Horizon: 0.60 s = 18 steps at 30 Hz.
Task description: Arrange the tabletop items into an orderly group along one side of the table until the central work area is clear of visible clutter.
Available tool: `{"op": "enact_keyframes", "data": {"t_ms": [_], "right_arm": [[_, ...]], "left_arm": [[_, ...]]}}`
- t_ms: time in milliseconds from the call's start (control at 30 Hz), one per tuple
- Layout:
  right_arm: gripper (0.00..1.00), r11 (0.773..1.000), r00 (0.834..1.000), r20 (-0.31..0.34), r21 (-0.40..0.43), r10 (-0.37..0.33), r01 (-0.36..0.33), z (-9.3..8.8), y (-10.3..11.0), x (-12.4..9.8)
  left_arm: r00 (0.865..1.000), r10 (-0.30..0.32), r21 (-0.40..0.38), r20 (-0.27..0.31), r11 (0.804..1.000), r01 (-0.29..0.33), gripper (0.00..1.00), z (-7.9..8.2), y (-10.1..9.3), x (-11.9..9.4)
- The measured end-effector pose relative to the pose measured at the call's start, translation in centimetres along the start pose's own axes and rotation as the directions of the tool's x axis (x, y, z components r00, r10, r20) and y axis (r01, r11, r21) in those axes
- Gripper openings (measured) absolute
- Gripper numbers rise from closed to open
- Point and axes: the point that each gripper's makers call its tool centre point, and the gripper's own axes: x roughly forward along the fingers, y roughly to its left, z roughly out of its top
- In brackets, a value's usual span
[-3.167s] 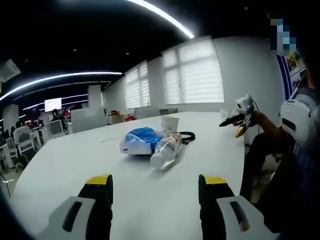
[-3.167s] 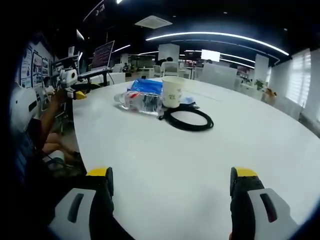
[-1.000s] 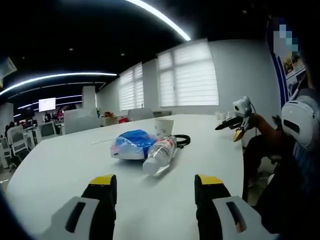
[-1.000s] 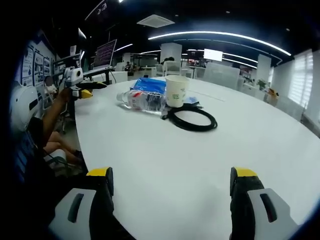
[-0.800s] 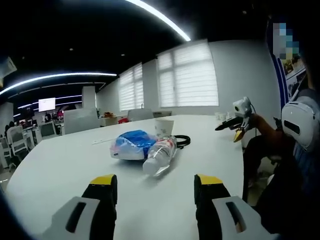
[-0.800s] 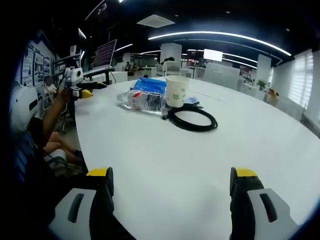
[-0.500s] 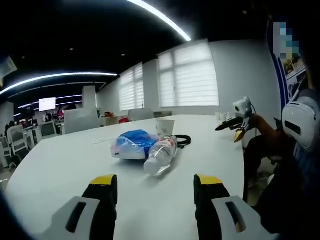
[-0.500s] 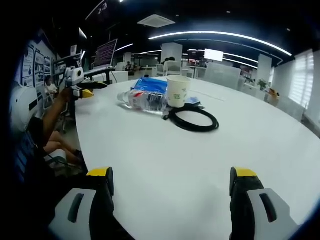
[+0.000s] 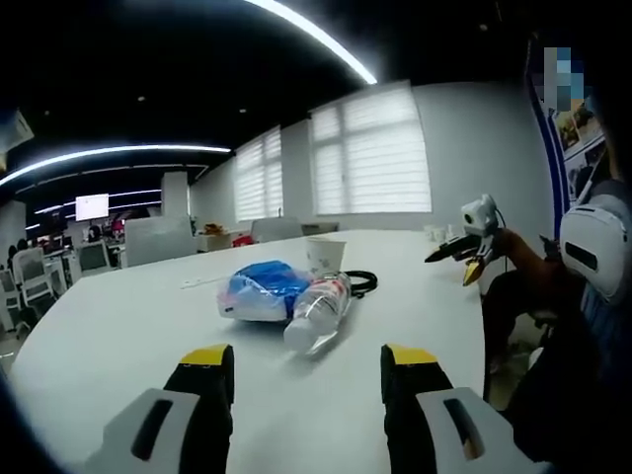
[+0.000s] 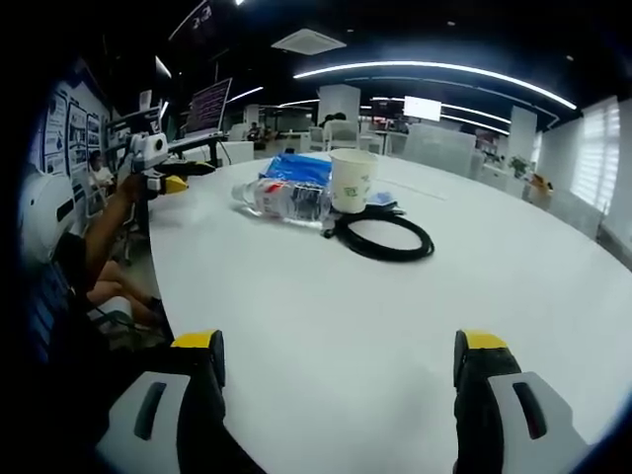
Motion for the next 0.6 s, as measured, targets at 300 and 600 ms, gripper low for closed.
{"op": "enact_keyframes", "data": {"t_ms": [300, 600], "right_arm": [[0.92, 1.000, 1.000, 0.005, 0.001, -0.007, 0.007, 0.11, -0.17, -0.20], [0.89, 1.000, 1.000, 0.005, 0.002, -0.014, 0.014, -0.06, -0.19, -0.45]], "left_arm": [[1.000, -0.007, -0.002, 0.001, 1.000, 0.007, 0.59, 0.08, -0.05, 0.35], [1.000, -0.016, -0.003, -0.002, 1.000, 0.016, 0.59, 0.11, -0.16, 0.98]]}}
